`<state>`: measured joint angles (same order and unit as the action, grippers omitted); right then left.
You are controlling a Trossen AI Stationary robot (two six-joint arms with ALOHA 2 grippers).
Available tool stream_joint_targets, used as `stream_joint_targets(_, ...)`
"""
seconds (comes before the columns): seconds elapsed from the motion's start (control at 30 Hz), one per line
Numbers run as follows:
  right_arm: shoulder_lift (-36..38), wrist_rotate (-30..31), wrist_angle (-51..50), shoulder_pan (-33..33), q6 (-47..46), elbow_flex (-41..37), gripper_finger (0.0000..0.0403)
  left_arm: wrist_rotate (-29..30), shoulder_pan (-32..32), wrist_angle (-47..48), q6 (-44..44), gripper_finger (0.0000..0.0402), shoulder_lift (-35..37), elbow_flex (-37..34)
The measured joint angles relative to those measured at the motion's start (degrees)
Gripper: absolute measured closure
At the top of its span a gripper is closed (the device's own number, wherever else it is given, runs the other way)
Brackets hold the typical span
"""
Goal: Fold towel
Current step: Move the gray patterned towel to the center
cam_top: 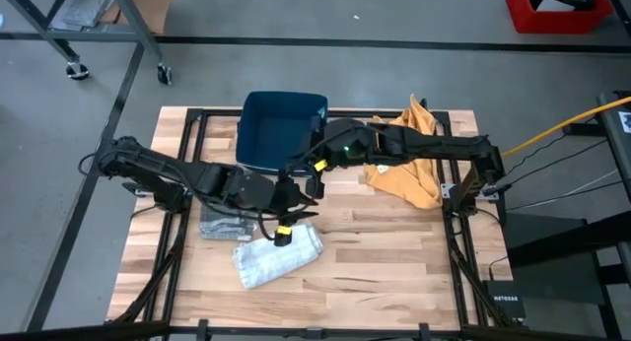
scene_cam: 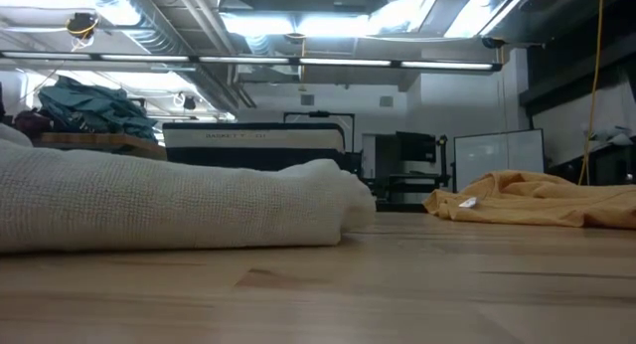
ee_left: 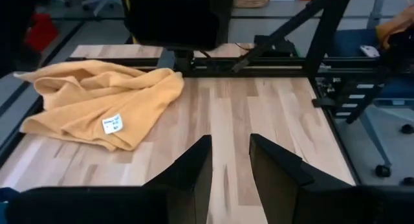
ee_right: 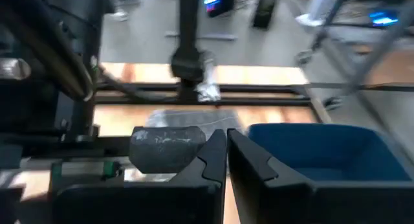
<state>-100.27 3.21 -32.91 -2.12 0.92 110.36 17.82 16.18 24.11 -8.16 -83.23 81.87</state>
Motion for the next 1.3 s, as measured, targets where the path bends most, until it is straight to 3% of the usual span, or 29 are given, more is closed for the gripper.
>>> stream_joint_targets(0.27, 0.1, -7.6, -3.1, 0.2, -2.2, 0.3, 0.0382, -2.1, -0.8, -1.0, 1.3, 0.0304, 0.0, -0.1)
stream_joint_targets(0.37, 0.0, -12.4, -6.2, 0.2, -2.5, 0.4, 0.0382, -6.4, -0.6, -1.3, 1.5, 0.0304, 0.1, -0.1)
stream_joint_targets(0.5, 0.1, -16.9, -10.8, 0.0, -4.2, 0.4, 0.0382, -17.2, -0.6, -1.7, 1.0, 0.0304, 0.5, -0.2)
stream_joint_targets(0.6, 0.5, -24.4, -13.8, -0.3, -5.1, 0.4, 0.0381, -23.6, -0.4, -1.6, -2.4, 0.0304, 1.3, -0.2)
stream_joint_targets(0.77, 0.6, -40.4, -13.9, -0.3, -6.0, 0.3, 0.0381, -25.8, 0.4, -2.9, -6.1, 0.0304, 2.1, -0.1)
stream_joint_targets(0.83, 0.6, -40.6, -12.1, -0.3, -6.8, 0.3, 0.0381, -26.2, 0.7, -3.3, -6.5, 0.0304, 2.2, -0.1)
stream_joint_targets(1.17, 0.6, -30.5, -1.9, 1.2, -6.5, 0.3, 0.0381, -24.3, 2.2, -8.5, -5.4, 0.0304, 2.4, -0.1)
stream_joint_targets(1.3, 1.1, -31.8, -1.3, 3.3, -7.1, 0.2, 0.0382, -23.5, 3.5, -8.8, -5.1, 0.0304, 3.2, -0.1)
